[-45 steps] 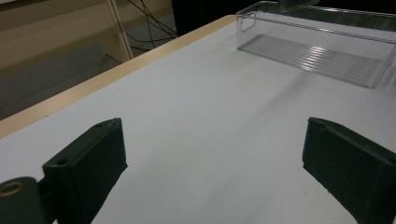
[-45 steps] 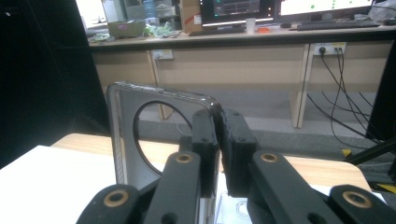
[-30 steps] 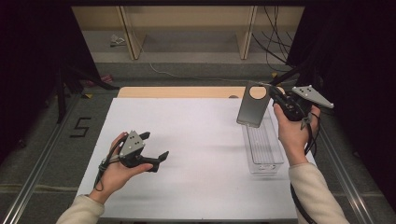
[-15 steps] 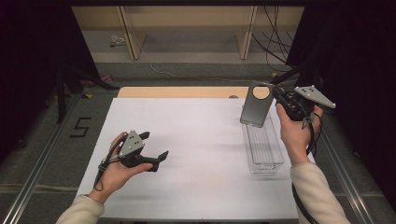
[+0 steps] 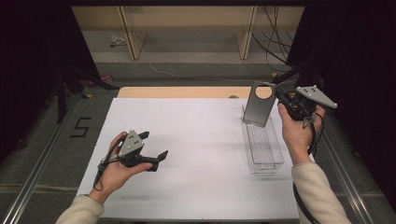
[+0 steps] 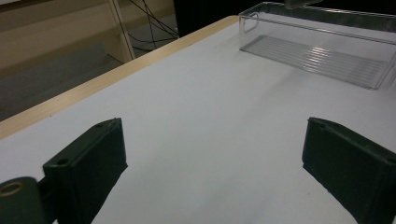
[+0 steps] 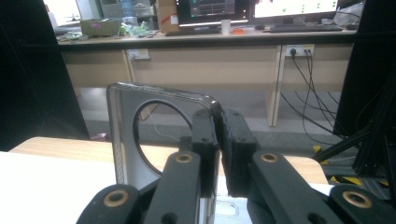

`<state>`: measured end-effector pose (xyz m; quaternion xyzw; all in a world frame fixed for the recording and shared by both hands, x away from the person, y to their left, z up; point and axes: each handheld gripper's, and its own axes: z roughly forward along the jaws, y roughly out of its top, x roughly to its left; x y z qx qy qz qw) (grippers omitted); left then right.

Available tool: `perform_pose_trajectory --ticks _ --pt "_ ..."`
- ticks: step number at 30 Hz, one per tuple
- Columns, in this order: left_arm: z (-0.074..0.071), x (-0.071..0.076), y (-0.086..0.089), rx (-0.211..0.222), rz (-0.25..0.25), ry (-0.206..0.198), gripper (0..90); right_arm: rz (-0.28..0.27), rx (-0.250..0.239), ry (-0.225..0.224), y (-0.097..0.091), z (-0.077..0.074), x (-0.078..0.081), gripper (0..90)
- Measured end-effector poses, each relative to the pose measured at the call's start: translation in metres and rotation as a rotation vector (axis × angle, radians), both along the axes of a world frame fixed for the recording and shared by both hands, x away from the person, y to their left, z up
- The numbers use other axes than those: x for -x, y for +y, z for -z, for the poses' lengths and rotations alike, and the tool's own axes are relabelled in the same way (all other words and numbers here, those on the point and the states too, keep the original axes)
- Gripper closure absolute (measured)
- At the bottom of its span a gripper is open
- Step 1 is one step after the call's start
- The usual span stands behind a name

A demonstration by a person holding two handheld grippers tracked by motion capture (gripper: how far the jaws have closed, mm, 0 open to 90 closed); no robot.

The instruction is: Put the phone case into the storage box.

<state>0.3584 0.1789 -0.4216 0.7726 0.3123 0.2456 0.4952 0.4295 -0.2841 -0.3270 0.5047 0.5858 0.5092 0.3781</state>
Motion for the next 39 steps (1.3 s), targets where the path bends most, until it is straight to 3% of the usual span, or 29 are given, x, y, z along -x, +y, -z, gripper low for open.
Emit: perform_pose_trajectory --ticks 39 --pt "0.0014 0.0005 0.0004 0.0 -0.004 0.002 5.8 0.027 0.035 -0.002 -0.0074 0.0038 -0.0073 85.2"
